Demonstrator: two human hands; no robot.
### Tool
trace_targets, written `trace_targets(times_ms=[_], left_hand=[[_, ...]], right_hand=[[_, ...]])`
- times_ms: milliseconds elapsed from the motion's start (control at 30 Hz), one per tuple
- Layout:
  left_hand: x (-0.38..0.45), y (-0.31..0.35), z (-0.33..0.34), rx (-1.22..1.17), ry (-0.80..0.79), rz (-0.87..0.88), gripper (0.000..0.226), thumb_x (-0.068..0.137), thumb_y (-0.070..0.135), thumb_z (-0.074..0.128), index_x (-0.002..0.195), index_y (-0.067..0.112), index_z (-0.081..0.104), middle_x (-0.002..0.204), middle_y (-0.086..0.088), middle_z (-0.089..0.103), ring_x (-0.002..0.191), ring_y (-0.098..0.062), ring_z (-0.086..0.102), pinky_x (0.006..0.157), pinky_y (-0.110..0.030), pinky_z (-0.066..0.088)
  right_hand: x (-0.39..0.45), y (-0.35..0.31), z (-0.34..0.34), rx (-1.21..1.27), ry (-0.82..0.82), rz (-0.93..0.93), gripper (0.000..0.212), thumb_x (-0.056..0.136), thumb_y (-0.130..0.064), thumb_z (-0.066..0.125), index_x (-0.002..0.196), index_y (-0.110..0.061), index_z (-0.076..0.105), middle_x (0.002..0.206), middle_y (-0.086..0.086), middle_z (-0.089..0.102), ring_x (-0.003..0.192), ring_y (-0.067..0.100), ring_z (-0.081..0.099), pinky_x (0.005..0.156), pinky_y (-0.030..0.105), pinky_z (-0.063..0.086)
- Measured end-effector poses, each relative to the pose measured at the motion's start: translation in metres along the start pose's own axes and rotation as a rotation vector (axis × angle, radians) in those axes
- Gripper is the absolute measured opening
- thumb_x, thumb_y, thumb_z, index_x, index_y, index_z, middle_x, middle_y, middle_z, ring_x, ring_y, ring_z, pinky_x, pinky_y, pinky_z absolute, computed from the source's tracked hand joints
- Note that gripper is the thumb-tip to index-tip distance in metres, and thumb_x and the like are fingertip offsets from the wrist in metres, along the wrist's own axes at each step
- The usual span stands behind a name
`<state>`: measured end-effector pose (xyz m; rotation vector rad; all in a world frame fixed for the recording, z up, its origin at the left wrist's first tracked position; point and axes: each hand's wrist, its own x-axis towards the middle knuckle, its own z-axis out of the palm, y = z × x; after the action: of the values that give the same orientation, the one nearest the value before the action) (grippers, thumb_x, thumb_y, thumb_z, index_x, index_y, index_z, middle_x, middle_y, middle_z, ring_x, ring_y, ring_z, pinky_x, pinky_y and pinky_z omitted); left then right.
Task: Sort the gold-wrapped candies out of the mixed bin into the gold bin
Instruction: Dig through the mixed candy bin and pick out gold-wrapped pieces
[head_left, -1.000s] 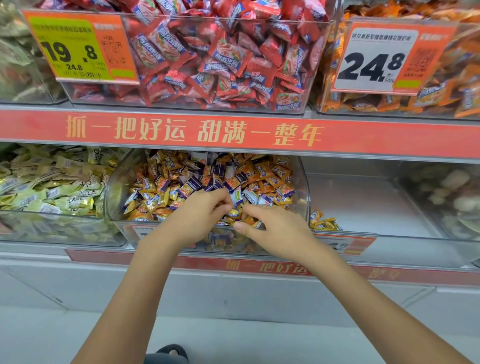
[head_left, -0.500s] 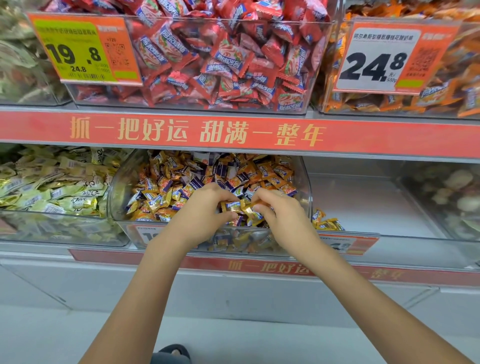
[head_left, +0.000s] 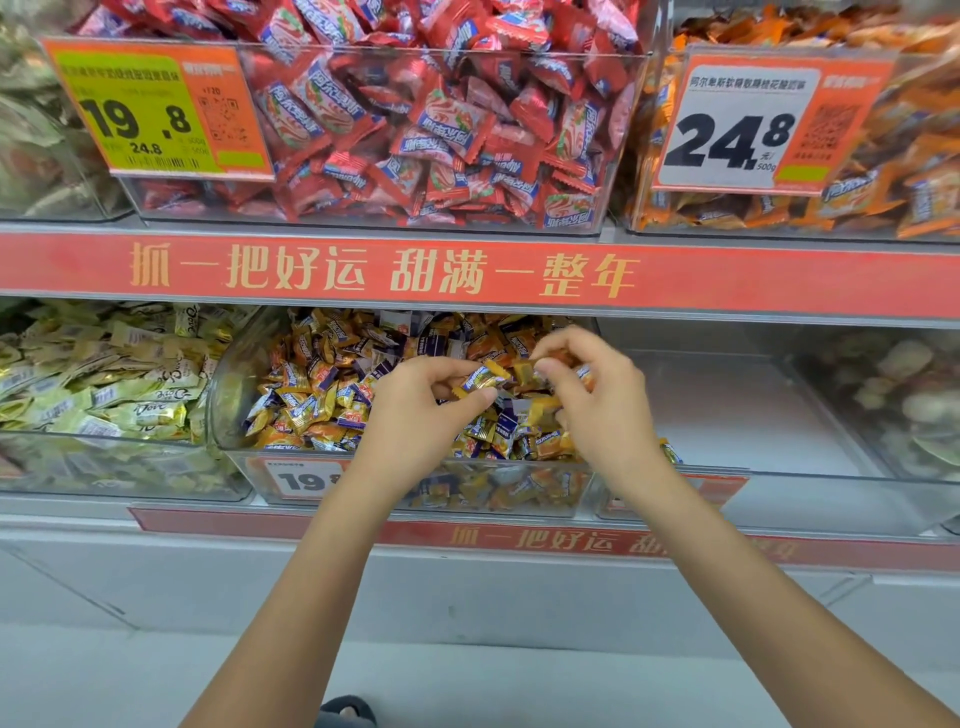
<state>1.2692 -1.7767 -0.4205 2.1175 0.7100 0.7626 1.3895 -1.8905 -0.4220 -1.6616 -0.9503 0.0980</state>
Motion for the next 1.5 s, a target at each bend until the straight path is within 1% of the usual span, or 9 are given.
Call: trace_targets(times_ms=[133, 367, 667, 933, 1033, 1167, 1267, 1367, 1500], left_hand=[[-0.001, 0.004, 0.004, -0.063, -0.020, -0.035, 0.029, 0.084, 0.028, 0.070, 0.112, 0.018, 0.068, 0.084, -0.017, 0.062, 0.074, -0.017, 0.055, 0.069, -0.023, 0.048], [-0.005, 0.012, 0.018, -0.084, -0.095, -0.040, 0.028, 0.083, 0.029, 0.071, 0.110, 0.025, 0.068, 0.094, -0.022, 0.066, 0.069, -0.016, 0.055, 0.067, -0.027, 0.050], [-0.008, 0.018, 0.033, -0.164, -0.111, -0.048, 0.026, 0.077, 0.020, 0.078, 0.100, 0.025, 0.069, 0.085, 0.010, 0.067, 0.067, -0.007, 0.062, 0.073, -0.021, 0.054], [-0.012, 0.032, 0.052, -0.274, -0.148, 0.078, 0.038, 0.068, 0.006, 0.083, 0.093, 0.028, 0.065, 0.088, 0.007, 0.066, 0.074, -0.012, 0.062, 0.067, -0.028, 0.057], [-0.010, 0.029, 0.050, -0.249, -0.169, 0.073, 0.054, 0.069, 0.005, 0.082, 0.112, 0.025, 0.057, 0.101, 0.008, 0.059, 0.079, -0.007, 0.064, 0.068, -0.022, 0.056], [0.002, 0.007, 0.030, 0.094, -0.263, 0.065, 0.032, 0.075, 0.004, 0.077, 0.097, 0.022, 0.062, 0.099, 0.007, 0.061, 0.086, -0.008, 0.060, 0.076, -0.018, 0.053], [0.007, -0.006, 0.019, 0.248, -0.362, 0.048, 0.034, 0.076, 0.007, 0.077, 0.105, 0.022, 0.066, 0.105, 0.008, 0.063, 0.093, -0.008, 0.058, 0.086, -0.033, 0.052], [0.012, -0.008, 0.017, 0.338, -0.420, 0.077, 0.055, 0.078, 0.013, 0.076, 0.128, 0.029, 0.056, 0.115, 0.009, 0.053, 0.100, -0.009, 0.052, 0.090, -0.033, 0.047], [0.018, -0.015, 0.024, 0.460, -0.482, 0.165, 0.035, 0.083, 0.023, 0.071, 0.117, 0.031, 0.063, 0.113, 0.004, 0.049, 0.106, -0.016, 0.046, 0.093, -0.041, 0.043]], right_hand=[[0.008, 0.003, -0.031, 0.124, 0.158, 0.148, 0.018, 0.093, -0.007, 0.057, 0.082, -0.021, 0.063, 0.070, -0.007, 0.058, 0.044, 0.003, 0.044, 0.042, 0.016, 0.039], [0.012, 0.058, -0.087, 0.187, 0.371, 0.411, 0.011, 0.094, -0.001, 0.053, 0.090, -0.011, 0.057, 0.070, 0.005, 0.048, 0.036, 0.002, 0.042, 0.037, 0.018, 0.037], [0.016, 0.060, -0.095, -0.250, -0.048, 0.379, 0.029, 0.101, -0.021, 0.042, 0.121, -0.016, 0.063, 0.118, 0.001, 0.064, 0.096, 0.017, 0.061, 0.078, 0.022, 0.041], [-0.011, 0.015, -0.064, -0.063, -0.275, 0.091, 0.012, 0.084, -0.021, 0.071, 0.093, -0.029, 0.069, 0.079, 0.003, 0.065, 0.056, 0.007, 0.050, 0.056, 0.021, 0.043], [-0.006, 0.020, -0.074, 0.024, -0.112, 0.168, 0.008, 0.079, -0.014, 0.076, 0.081, -0.018, 0.069, 0.073, 0.005, 0.066, 0.051, 0.008, 0.053, 0.050, 0.022, 0.046], [-0.001, 0.050, -0.103, -0.283, 0.186, 0.305, 0.005, 0.081, -0.018, 0.074, 0.083, -0.017, 0.070, 0.074, -0.003, 0.063, 0.060, 0.003, 0.054, 0.060, 0.014, 0.043], [-0.008, 0.054, -0.095, -0.472, 0.088, 0.225, 0.008, 0.087, -0.014, 0.067, 0.092, -0.018, 0.072, 0.088, -0.007, 0.070, 0.072, -0.006, 0.054, 0.064, -0.003, 0.034], [-0.010, 0.022, -0.073, -0.394, 0.076, -0.107, 0.013, 0.087, -0.011, 0.065, 0.093, -0.020, 0.072, 0.088, -0.017, 0.066, 0.081, -0.001, 0.058, 0.074, 0.005, 0.039], [-0.011, -0.001, -0.030, -0.573, -0.486, -0.206, 0.010, 0.091, -0.021, 0.060, 0.095, -0.021, 0.070, 0.089, -0.008, 0.068, 0.082, 0.007, 0.059, 0.075, 0.025, 0.049]])
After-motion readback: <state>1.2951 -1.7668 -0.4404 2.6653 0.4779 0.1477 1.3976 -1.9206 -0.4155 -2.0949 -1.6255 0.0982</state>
